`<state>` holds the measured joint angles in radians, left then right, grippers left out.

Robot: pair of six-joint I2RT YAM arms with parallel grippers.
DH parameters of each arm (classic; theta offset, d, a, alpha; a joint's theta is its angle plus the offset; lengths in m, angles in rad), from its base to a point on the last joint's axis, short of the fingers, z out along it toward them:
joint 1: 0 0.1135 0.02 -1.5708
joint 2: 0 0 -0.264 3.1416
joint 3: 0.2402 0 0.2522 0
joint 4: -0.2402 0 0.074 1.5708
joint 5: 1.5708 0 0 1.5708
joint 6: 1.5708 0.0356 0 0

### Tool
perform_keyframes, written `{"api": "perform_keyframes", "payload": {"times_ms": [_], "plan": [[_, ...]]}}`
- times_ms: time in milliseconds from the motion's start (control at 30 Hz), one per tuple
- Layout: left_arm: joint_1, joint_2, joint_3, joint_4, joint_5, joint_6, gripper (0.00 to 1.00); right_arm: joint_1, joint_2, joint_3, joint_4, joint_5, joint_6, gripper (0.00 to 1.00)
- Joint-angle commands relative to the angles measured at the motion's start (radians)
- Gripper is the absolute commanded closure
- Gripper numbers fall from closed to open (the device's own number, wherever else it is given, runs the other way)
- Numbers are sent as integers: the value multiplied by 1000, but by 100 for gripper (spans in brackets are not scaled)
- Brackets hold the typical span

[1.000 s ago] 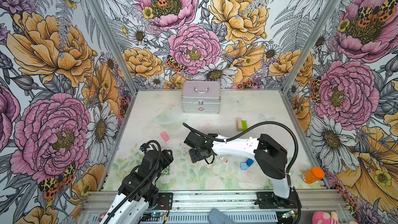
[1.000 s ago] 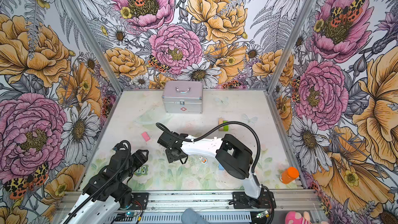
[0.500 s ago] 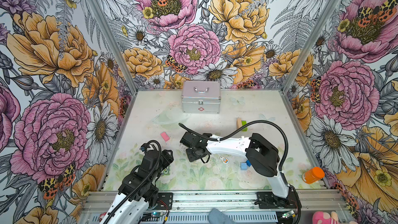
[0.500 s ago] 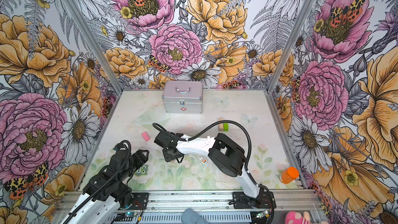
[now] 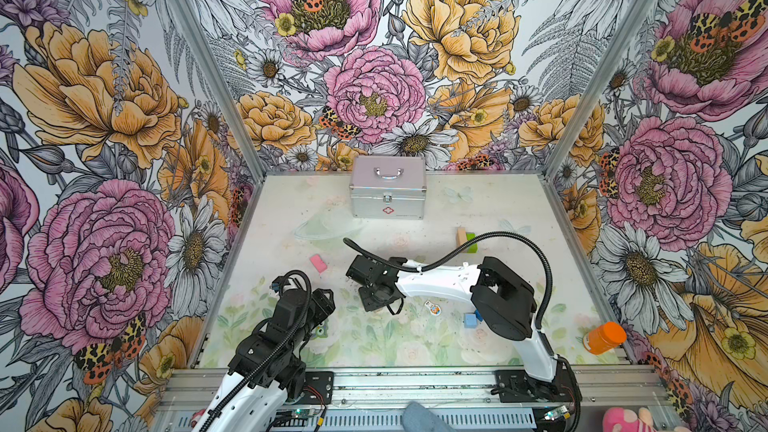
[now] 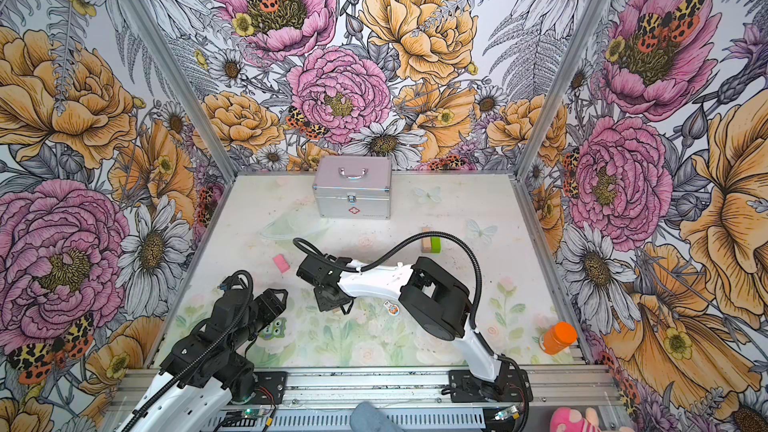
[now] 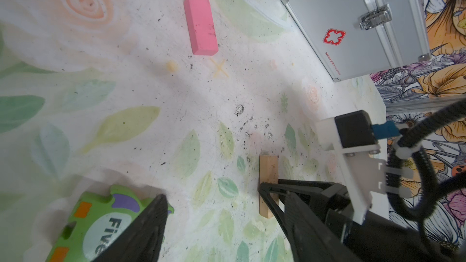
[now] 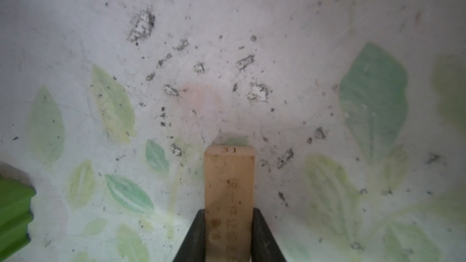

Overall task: Build the wood block tower
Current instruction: 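Lift and carry the plank with the right gripper to the standing blocks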

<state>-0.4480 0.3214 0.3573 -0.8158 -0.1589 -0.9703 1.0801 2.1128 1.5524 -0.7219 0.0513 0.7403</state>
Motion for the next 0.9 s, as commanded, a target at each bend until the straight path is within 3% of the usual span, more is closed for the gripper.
{"api": "perform_keyframes", "payload": {"times_ms": [0,433,867], "plan": [[11,39,45,15,3,9,24,-36,-89,-29,-19,24,-20,78],[4,399,226,204,18,94,23,-236,-399,-150,-21,-2,-102,78],[-123,735,430,353,20,141,23,-583,-530,-280,-21,-50,-233,79]]}}
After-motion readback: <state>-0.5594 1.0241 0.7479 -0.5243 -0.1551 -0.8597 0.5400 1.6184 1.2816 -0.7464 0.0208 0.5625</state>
